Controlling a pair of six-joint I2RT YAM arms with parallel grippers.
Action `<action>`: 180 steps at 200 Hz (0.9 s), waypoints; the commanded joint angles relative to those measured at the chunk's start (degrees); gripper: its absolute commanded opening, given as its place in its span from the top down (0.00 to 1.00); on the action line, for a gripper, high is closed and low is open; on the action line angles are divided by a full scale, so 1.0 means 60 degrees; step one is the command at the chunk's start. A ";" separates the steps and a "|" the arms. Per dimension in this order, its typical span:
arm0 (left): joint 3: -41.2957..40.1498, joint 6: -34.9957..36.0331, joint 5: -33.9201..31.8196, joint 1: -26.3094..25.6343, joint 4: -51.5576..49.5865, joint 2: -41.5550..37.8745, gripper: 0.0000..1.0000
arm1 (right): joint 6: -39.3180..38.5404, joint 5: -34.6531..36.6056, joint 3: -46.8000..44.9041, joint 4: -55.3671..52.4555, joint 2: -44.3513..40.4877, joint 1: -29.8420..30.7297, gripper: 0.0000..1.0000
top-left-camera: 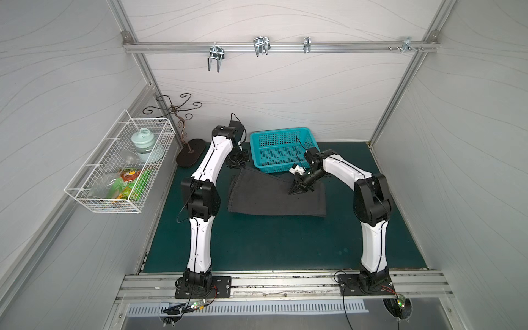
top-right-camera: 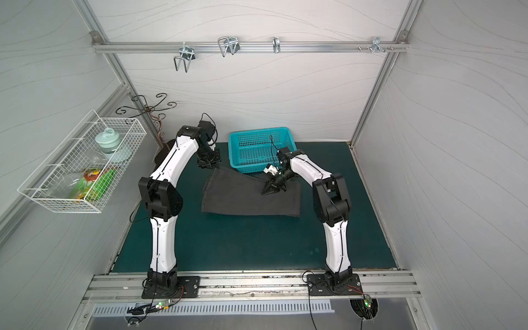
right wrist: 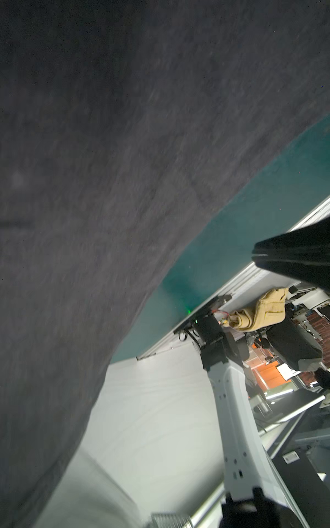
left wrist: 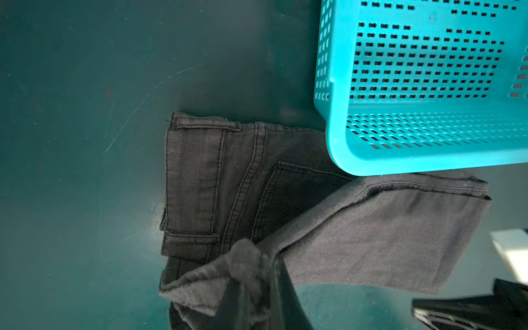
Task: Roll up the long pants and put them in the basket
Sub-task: Fold the long pant at the center of the board.
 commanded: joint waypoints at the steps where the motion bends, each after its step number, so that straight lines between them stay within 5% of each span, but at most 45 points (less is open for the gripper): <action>1: 0.0674 -0.0177 0.0196 0.0046 0.0018 -0.0298 1.00 | -0.0260 0.0764 -0.0262 -0.0329 0.0188 0.0064 1.00; 153: 0.2195 -0.0300 0.0885 0.0266 -0.0227 0.0651 1.00 | -0.0362 0.0751 0.0355 -0.0545 0.0682 -0.0067 1.00; 180: 0.1638 -0.0351 0.0769 0.0251 0.0401 0.0330 1.00 | -0.0376 0.0674 0.0435 -0.0573 0.0761 -0.0067 1.00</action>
